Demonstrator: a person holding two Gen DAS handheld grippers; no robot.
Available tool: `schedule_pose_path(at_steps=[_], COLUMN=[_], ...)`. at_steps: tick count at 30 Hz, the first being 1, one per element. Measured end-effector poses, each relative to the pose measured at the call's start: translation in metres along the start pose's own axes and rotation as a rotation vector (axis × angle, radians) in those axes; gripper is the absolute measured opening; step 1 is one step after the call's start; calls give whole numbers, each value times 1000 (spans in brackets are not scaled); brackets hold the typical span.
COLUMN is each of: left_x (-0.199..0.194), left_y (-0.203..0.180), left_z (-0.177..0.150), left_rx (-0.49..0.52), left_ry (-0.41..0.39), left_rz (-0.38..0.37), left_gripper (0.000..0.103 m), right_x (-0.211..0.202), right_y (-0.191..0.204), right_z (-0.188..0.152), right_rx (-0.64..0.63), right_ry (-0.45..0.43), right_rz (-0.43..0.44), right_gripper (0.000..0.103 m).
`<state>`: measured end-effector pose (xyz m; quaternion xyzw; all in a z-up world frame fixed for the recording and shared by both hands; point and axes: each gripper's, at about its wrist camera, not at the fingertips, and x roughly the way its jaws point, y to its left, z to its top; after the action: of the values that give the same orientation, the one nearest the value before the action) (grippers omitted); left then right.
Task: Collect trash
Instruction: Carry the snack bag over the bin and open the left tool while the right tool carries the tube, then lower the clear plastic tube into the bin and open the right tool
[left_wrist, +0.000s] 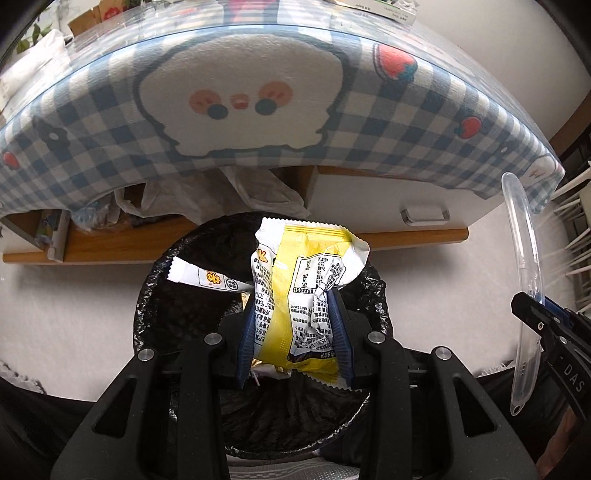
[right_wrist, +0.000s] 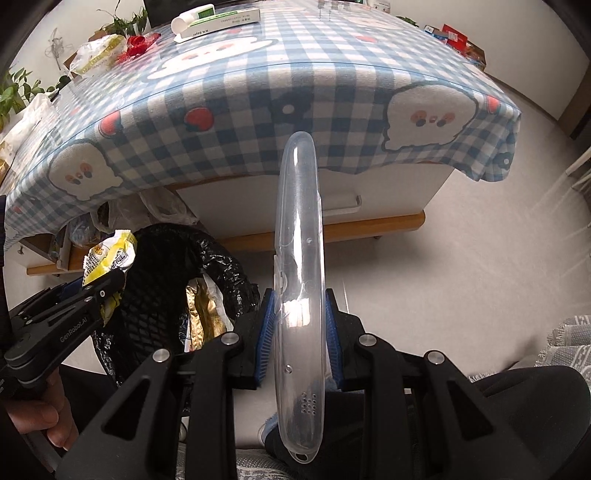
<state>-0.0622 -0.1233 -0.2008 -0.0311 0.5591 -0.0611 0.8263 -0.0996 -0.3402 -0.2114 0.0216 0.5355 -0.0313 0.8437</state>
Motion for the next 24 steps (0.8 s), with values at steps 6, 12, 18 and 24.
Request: schedule_pose_path(at_steps=[6, 12, 18, 24], left_x=[4, -2, -15, -32], left_y=[1, 14, 31, 53], left_z=[1, 1, -2, -4], left_rx=[15, 9, -3, -23], left_ry=[-29, -45, -65, -100], left_rz=[0, 23, 59, 80], left_gripper=[50, 70, 88, 97], right_x=[7, 5, 3, 5], right_y=[10, 29, 52, 85], right_z=[0, -1, 0, -4], right_rx=[-21, -60, -106, -155], right_ry=[11, 2, -9, -5], right_rz=[14, 32, 60, 82], right_gripper=[24, 24, 24, 24])
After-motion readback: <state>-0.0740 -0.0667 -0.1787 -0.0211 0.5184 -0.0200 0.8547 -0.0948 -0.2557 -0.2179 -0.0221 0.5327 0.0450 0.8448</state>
